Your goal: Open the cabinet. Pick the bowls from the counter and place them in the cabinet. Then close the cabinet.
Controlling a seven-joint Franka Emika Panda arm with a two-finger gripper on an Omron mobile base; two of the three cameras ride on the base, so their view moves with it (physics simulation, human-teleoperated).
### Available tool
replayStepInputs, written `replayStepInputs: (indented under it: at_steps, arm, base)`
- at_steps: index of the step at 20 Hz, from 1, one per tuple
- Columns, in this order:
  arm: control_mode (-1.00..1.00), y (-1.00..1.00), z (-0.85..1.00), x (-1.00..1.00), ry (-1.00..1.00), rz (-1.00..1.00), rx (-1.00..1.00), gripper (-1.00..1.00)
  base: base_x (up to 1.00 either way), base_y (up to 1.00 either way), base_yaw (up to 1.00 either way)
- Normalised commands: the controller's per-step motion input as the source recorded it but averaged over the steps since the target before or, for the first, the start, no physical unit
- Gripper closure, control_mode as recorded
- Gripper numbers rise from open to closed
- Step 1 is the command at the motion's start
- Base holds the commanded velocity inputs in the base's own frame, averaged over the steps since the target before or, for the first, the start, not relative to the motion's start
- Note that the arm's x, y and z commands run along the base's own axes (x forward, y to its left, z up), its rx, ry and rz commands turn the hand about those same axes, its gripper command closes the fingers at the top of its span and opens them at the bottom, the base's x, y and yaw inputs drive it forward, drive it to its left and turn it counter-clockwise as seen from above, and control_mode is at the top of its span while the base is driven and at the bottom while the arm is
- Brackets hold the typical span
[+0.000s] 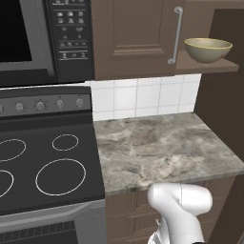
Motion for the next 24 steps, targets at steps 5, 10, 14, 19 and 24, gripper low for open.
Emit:
replayStepInputs:
  at_steps: [5,10,14,19,24]
  arm:
    - [-1.00,-0.54,0.02,-0.69,0.00,-0.14,0.00,-1.00]
    - [-1.00,-0.36,0.10,-0.44,0.00,-0.17,0.00,-1.00]
    - [-1.00,-0.17,0.21,-0.12,0.00,-0.20,-0.02,-1.00]
    - [-1.00,0.00,0.28,0.00,0.00,-0.15,-0.01,-1.00]
    - [-1.00,-0.09,0.14,0.00,0.00,-0.06,0.00,-1.00]
  base:
    - [0.00,0.00,0.00]
    - [0.00,0.00,0.00]
    - [0.00,0.00,0.00]
    - [0.00,0.00,0.00]
    - [0.00,0.00,0.00]
